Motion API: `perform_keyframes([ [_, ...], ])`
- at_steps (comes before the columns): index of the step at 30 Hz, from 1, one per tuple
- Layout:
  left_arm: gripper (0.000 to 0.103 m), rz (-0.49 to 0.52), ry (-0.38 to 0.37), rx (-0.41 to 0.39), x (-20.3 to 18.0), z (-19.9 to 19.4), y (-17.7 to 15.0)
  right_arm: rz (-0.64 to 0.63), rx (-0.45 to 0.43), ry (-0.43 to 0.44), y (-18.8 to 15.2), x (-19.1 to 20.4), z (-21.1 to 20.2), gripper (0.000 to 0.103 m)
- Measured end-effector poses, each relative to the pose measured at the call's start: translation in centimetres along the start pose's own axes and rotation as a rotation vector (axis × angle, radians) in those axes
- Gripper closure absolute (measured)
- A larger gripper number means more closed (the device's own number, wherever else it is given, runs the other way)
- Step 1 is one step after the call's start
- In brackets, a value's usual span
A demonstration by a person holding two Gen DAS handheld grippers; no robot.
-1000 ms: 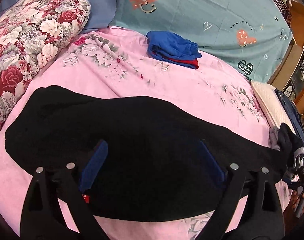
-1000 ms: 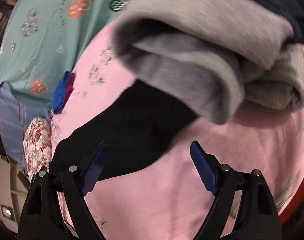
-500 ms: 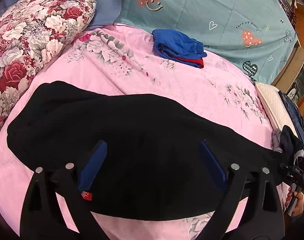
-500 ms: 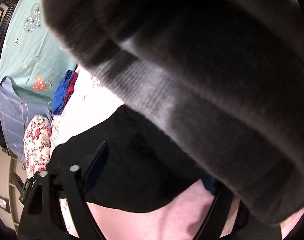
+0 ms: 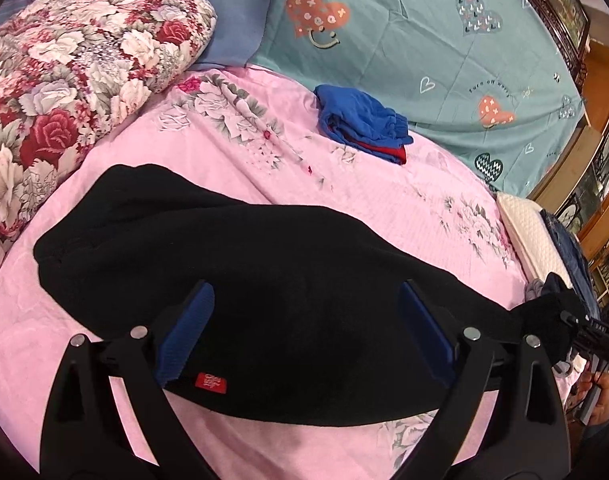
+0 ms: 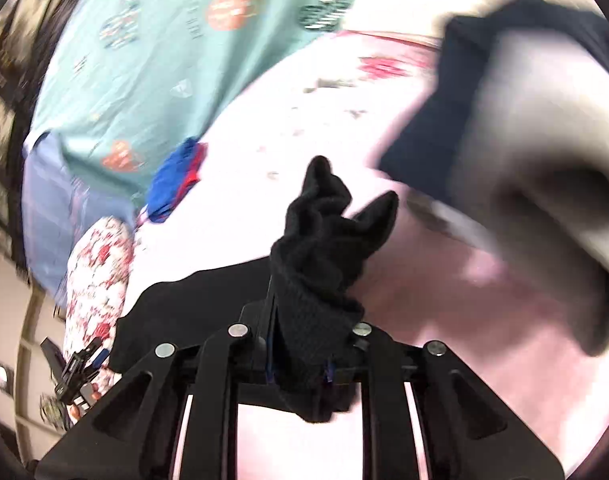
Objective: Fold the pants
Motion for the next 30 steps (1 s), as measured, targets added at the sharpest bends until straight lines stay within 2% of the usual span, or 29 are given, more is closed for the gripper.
perform_keyframes([
  [4,0.007,-0.022,-0.013,-0.03,1.3,-1.5,0.0,-0.132,0.048,0.046,1.6,6.8,2.7,0.085],
  [7,0.007,-0.041,-0.015,-0.047,2.3,-2.4,0.0,-0.231,0.118,0.094,1.5,12.7,7.1,0.085],
  [12,0.007,-0.063,-0.004,-0.069,3.7,-3.6,-0.1,-0.359,0.282,0.172,-1.8,19.8,15.2,0.085],
  [13,0.007,-0.067,-0.002,-0.071,4.0,-3.8,-0.1,-0.374,0.303,0.184,-2.3,19.1,15.2,0.085],
  [14,0.007,-0.071,0.001,-0.072,4.2,-3.9,-0.1,-0.397,0.329,0.196,-3.2,20.4,16.8,0.085],
  [16,0.007,-0.082,0.008,-0.071,4.8,-4.0,-0.1,-0.426,0.364,0.207,-4.8,20.2,17.6,0.085],
  [18,0.007,-0.091,0.016,-0.071,5.3,-4.1,-0.1,-0.487,0.425,0.163,-5.8,21.8,20.0,0.084],
  [20,0.007,-0.102,0.025,-0.072,5.8,-4.3,-0.1,-0.561,0.46,0.106,-7.2,22.7,19.8,0.074],
  [21,0.007,-0.108,0.028,-0.073,6.1,-4.4,-0.1,-0.594,0.475,0.115,-7.7,23.4,20.0,0.056],
  [22,0.007,-0.121,0.03,-0.074,6.5,-4.6,0.0,-0.616,0.479,0.136,-7.9,24.0,19.7,0.043],
  [24,0.007,-0.145,0.028,-0.078,7.1,-4.8,0.1,-0.683,0.448,0.141,-7.8,25.6,18.5,0.041],
  [26,0.007,-0.185,0.02,-0.075,7.9,-5.1,0.2,-0.782,0.363,0.14,-7.5,27.4,16.7,0.04],
  [27,0.007,-0.209,0.015,-0.067,8.3,-5.1,0.2,-0.854,0.322,0.147,-7.9,28.8,15.8,0.034],
  [28,0.007,-0.244,0.008,-0.049,8.8,-5.0,0.1,-0.927,0.301,0.157,-8.8,30.2,15.3,0.029],
  [30,0.007,-0.304,-0.01,-0.01,9.7,-4.7,0.0,-1.069,0.313,0.205,-11.5,32.7,15.3,0.029],
])
Point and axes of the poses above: each gripper's, at about its wrist camera, not at the fingertips, and z roughly the way its jaws point, x to its left, y to its top, the point moved 1 cm from there along z, roughly the way its jaws point, and after that the axes turned 8 degrees about -z, right-handed, at the moved point
